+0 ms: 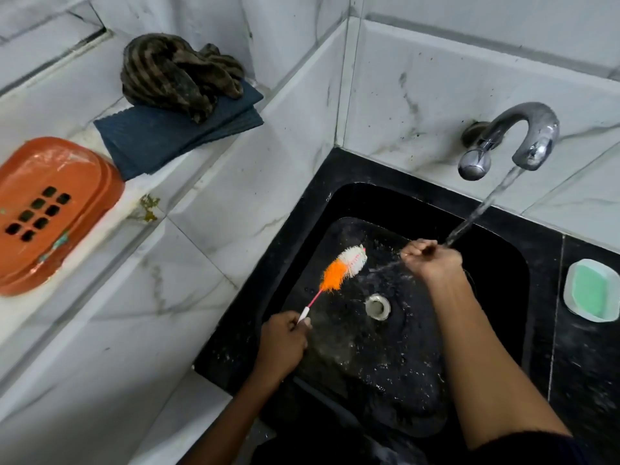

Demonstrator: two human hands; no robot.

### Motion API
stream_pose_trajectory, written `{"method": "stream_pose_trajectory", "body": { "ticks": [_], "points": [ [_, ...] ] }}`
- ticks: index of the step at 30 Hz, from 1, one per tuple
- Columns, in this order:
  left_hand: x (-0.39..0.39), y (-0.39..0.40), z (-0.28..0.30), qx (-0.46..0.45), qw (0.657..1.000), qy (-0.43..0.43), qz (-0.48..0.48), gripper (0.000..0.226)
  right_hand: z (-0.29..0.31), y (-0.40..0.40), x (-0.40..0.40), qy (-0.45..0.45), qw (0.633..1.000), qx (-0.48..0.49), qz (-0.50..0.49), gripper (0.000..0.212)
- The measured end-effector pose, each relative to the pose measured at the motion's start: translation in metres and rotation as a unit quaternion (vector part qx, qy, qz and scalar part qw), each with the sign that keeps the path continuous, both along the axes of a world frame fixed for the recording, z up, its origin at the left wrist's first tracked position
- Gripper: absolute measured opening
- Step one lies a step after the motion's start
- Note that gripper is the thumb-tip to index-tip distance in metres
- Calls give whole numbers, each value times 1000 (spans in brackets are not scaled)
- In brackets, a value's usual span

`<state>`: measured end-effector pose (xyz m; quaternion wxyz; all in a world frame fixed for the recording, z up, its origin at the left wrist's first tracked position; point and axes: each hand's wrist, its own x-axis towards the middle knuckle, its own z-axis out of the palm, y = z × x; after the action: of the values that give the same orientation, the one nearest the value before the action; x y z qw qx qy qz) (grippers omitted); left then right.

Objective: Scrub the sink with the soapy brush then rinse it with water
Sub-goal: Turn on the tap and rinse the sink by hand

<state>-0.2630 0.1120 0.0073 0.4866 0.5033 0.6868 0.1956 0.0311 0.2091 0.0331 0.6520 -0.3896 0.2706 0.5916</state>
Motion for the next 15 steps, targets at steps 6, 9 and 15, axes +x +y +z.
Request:
{"method": "stream_pose_trajectory", "body": {
  "ticks": [6, 9, 15],
  "points": [
    [-7, 51, 30, 79, 986, 104, -106, 31, -1, -12, 0, -66, 998, -2, 23, 43],
    [-1, 80, 55, 137, 964, 168, -154, 22, -8, -20, -33, -102, 991, -26, 85, 46],
    [13, 124, 99, 222, 930, 231, -181, 16, -1, -28, -133, -55, 947, 56, 310, 37]
  ]
}}
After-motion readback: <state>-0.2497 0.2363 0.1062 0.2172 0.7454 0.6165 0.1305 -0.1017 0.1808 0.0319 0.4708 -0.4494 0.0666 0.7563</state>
